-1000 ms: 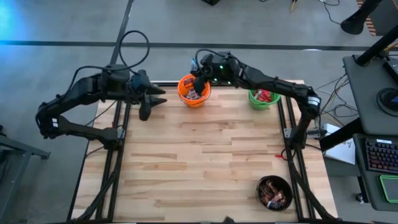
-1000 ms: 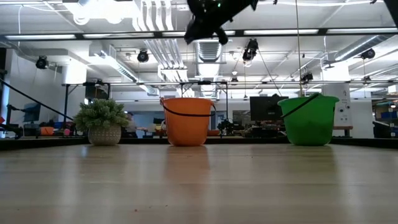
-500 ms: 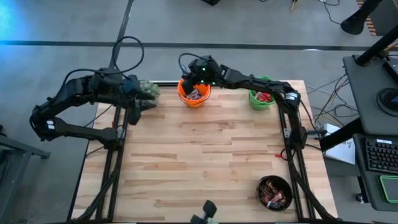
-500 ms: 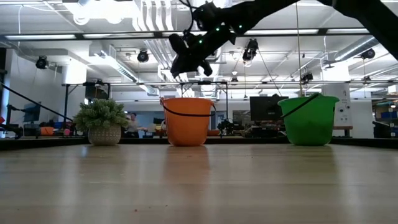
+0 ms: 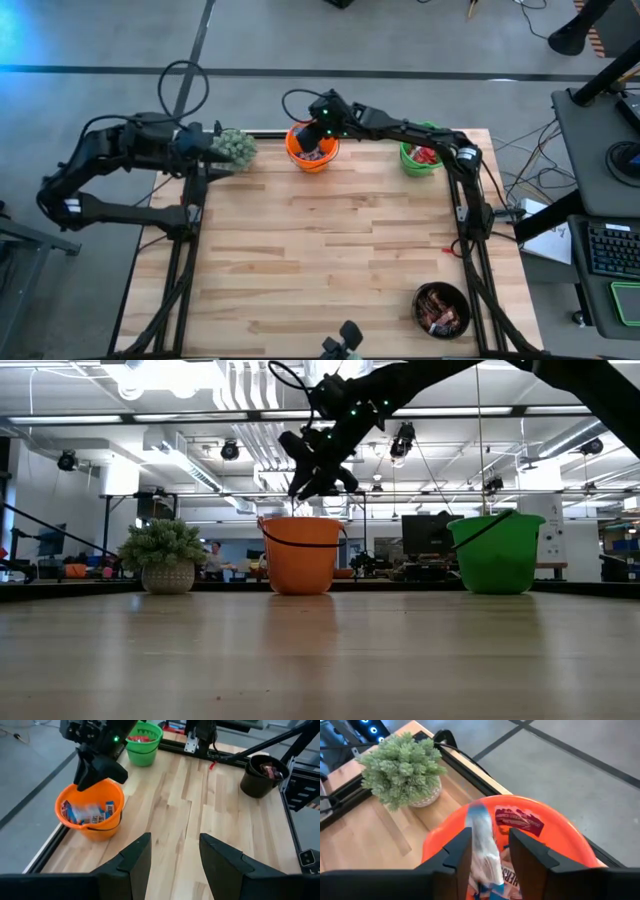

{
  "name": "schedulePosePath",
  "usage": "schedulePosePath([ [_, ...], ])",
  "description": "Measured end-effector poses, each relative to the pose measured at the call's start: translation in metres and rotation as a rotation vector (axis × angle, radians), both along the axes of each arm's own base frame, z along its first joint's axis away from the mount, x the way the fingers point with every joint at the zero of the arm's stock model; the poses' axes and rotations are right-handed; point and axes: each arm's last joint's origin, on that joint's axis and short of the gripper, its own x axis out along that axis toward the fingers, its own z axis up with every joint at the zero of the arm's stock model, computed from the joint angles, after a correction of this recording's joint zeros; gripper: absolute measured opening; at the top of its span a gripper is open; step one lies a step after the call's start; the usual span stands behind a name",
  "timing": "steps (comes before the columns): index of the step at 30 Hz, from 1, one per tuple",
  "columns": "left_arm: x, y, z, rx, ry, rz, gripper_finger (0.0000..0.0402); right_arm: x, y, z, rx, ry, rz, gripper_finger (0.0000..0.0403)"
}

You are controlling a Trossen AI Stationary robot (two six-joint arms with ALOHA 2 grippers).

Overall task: Sort candy
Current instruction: Put the white chocolate into the orange bucket, then return to Home Position

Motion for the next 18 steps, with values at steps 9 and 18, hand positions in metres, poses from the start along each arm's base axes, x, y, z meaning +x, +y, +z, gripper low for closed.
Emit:
schedulePosePath([
  [9,-0.016,-0.004,-0.001,0.002,-0.027,0.004,0.0149,-0.004,0.004,0.011,-0.006,-0.014,0.003,0.0148],
  [18,-0.037,-0.009,-0.036,-0.054,-0.089,0.106,0.0149,-0.01,0.015,0.031,-0.018,-0.044,0.027,0.0139],
])
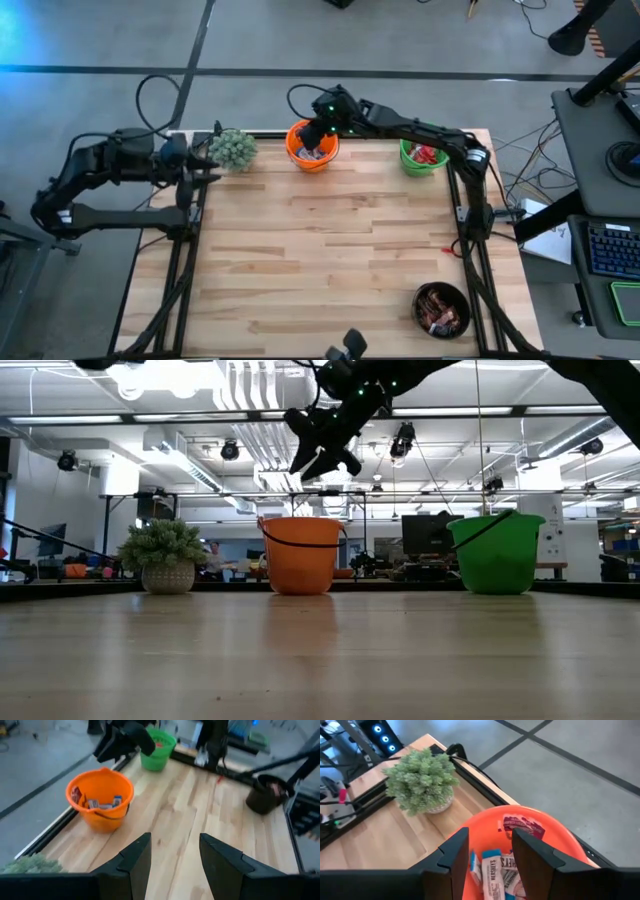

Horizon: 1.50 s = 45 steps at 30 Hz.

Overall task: Sort candy
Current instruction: Return to Home Position

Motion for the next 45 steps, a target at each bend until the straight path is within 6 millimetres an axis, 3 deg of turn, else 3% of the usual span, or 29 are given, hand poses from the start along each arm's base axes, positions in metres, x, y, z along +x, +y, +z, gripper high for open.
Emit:
schedulePosePath([
  [12,-0.008,-0.002,-0.087,-0.011,-0.285,0.028,0.0149,-0.006,0.016,0.015,0.021,0.007,0.048,0.0135],
  [21,-0.01,-0.004,-0.124,-0.012,-0.532,0.002,0.0149,-0.004,0.029,0.014,0.034,0.038,0.074,0.0135],
  [32,0.003,0.0,-0.18,-0.044,-0.48,0.012,0.0149,-0.012,0.039,0.01,0.08,0.139,0.09,0.0137],
  [40,0.018,0.003,-0.212,-0.053,-0.512,-0.012,0.0149,-0.035,0.049,0.039,0.092,0.112,0.076,0.013],
  [45,0.02,0.004,-0.221,-0.062,-0.5,-0.017,0.0149,-0.055,0.058,0.066,0.072,0.071,0.076,0.0132],
])
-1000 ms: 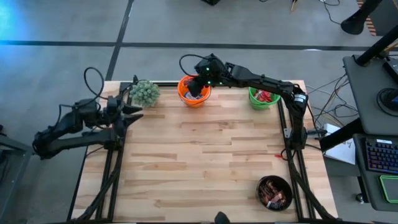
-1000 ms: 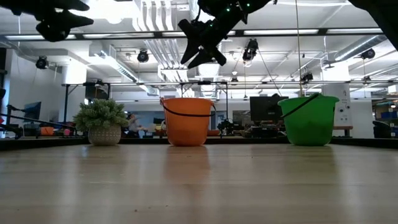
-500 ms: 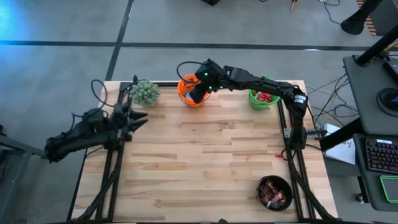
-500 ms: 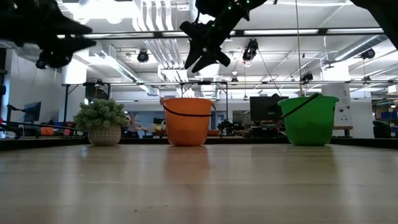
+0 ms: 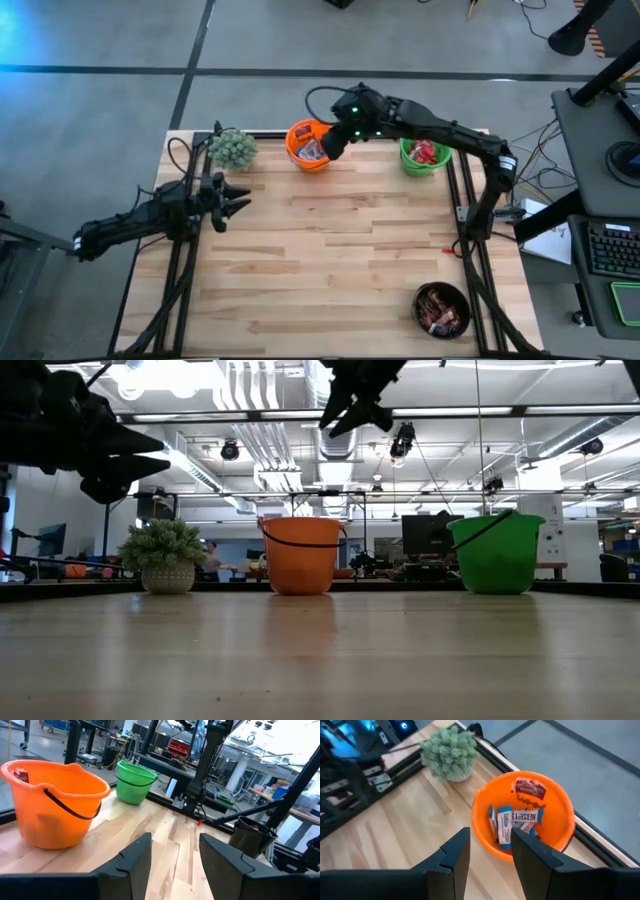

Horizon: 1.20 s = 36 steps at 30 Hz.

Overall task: Sort candy
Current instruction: Return to Home Position

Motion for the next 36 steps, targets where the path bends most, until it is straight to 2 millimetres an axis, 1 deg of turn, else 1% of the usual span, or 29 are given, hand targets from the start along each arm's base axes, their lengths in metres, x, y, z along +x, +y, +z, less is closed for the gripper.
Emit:
schedulePosePath([
  [5,0.0,0.0,0.0,0.048,0.006,0.0,0.0149,-0.026,0.01,0.02,0.001,0.014,0.003,0.0128],
  [12,0.002,0.001,-0.009,0.036,0.023,-0.002,0.0149,-0.077,0.032,0.048,0.095,0.045,-0.062,0.013],
  [17,0.004,0.0,-0.009,0.039,0.013,-0.038,0.0149,-0.119,0.051,0.081,0.051,-0.073,-0.046,0.0132],
  [22,0.004,-0.001,-0.009,0.036,0.015,-0.05,0.0149,-0.172,0.072,0.111,0.018,-0.209,-0.049,0.0125],
  [25,0.004,-0.001,-0.01,0.03,0.018,-0.051,0.0149,-0.206,0.085,0.125,0.064,-0.318,-0.094,0.012],
  [28,0.005,0.0,-0.01,0.027,0.028,-0.051,0.0149,-0.239,0.098,0.135,0.054,-0.396,-0.074,0.0119],
  [30,0.006,0.0,-0.011,0.023,0.041,-0.056,0.0149,-0.285,0.117,0.145,-0.009,-0.488,-0.009,0.0119],
  [31,0.006,0.0,-0.012,0.022,0.046,-0.056,0.0149,-0.297,0.122,0.146,-0.034,-0.509,0.024,0.012],
  [36,0.008,0.0,-0.014,0.012,0.075,-0.067,0.0149,-0.332,0.136,0.145,-0.147,-0.551,0.094,0.0123],
])
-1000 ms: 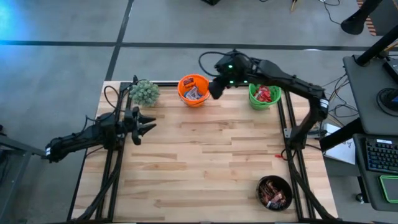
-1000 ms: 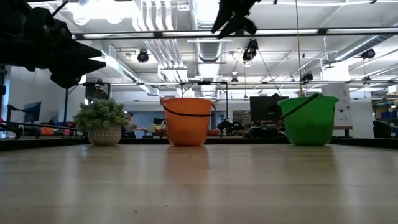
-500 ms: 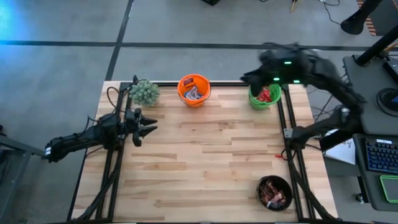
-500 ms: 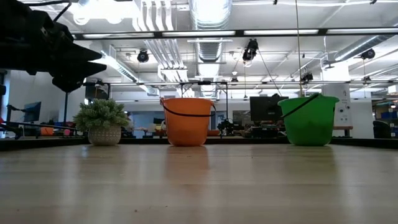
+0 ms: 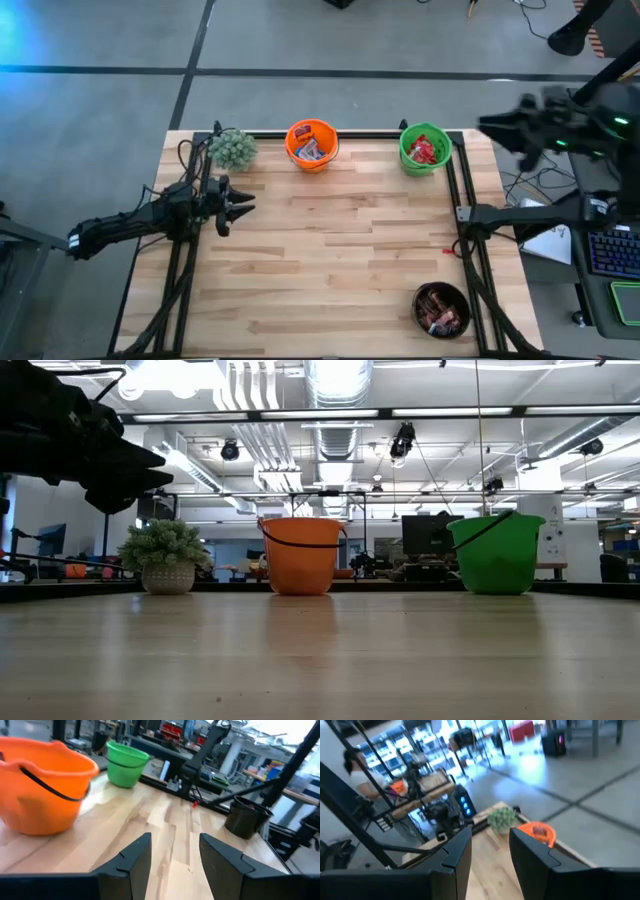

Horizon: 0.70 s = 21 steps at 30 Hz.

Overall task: Sort candy
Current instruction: Return to Home Position

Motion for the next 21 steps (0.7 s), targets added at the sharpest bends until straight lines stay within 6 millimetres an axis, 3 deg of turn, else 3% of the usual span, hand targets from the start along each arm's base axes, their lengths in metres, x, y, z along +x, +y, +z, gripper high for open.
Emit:
schedulePosePath([
  [6,0.001,-0.001,0.0,-0.029,0.011,-0.047,0.0149,-0.024,0.009,-0.025,-0.061,0.01,0.004,0.0119],
  [11,-0.001,-0.002,0.009,-0.028,-0.017,-0.068,0.0149,-0.019,0.006,-0.062,-0.074,0.021,-0.017,0.0121],
  [21,-0.001,-0.002,0.012,-0.069,-0.013,-0.063,0.0149,0.002,-0.001,-0.162,-0.07,-0.062,-0.018,0.0123],
])
